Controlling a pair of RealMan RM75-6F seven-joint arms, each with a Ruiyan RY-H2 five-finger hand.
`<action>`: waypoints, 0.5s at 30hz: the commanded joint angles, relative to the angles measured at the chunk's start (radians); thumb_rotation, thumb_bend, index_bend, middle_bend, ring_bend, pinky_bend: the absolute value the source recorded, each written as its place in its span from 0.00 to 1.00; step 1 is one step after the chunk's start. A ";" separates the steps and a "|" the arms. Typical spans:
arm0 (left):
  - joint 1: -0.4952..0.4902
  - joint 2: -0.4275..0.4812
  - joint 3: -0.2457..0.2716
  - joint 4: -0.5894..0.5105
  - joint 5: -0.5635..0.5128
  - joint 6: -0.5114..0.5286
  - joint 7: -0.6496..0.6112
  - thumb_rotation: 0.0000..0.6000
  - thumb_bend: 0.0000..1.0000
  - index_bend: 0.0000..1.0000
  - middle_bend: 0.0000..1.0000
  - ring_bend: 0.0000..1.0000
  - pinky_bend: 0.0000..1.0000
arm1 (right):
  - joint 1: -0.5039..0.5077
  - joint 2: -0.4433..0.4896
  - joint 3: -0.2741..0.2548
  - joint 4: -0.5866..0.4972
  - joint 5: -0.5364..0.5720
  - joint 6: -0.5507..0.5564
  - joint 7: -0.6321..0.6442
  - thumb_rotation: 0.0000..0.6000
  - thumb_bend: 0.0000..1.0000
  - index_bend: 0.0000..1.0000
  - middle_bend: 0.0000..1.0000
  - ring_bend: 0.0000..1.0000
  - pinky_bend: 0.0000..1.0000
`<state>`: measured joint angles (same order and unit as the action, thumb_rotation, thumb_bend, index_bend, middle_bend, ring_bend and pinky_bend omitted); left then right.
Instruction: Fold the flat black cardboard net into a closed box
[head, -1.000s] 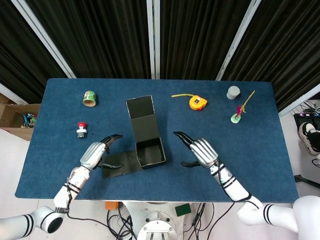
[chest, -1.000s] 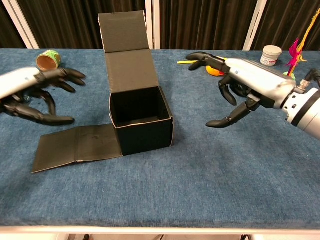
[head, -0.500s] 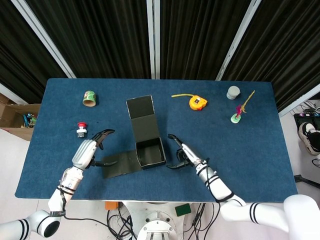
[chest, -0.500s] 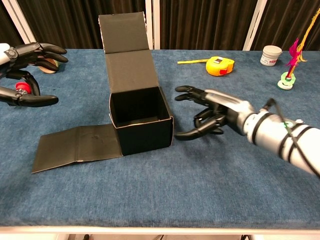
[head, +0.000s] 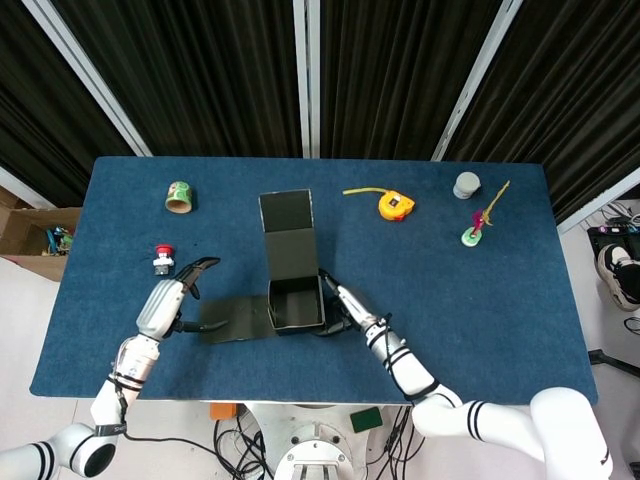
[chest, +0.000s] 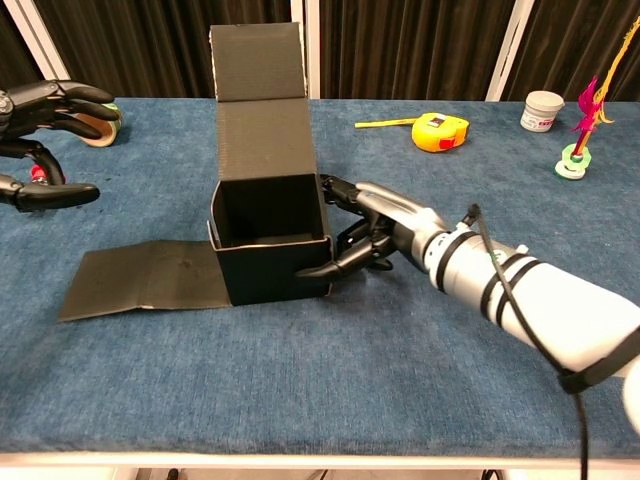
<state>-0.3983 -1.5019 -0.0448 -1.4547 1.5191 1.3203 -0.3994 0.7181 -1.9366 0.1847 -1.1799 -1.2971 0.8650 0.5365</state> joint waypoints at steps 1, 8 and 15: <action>0.007 0.001 0.003 0.000 0.004 0.008 -0.003 0.68 0.05 0.14 0.14 0.18 0.52 | 0.001 -0.090 0.036 0.075 0.005 0.057 -0.011 1.00 0.02 0.16 0.25 0.75 1.00; 0.043 -0.023 -0.001 0.022 0.038 0.099 0.012 0.70 0.04 0.21 0.21 0.22 0.53 | 0.018 -0.192 0.104 0.159 0.022 0.096 -0.002 1.00 0.24 0.41 0.43 0.81 1.00; 0.071 -0.057 0.032 0.071 0.133 0.192 0.073 1.00 0.04 0.45 0.42 0.65 0.87 | 0.010 -0.100 0.164 0.049 0.020 0.074 0.115 1.00 0.29 0.42 0.44 0.81 1.00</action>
<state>-0.3361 -1.5481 -0.0304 -1.4013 1.6224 1.4962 -0.3490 0.7331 -2.0786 0.3280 -1.0844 -1.2742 0.9488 0.6093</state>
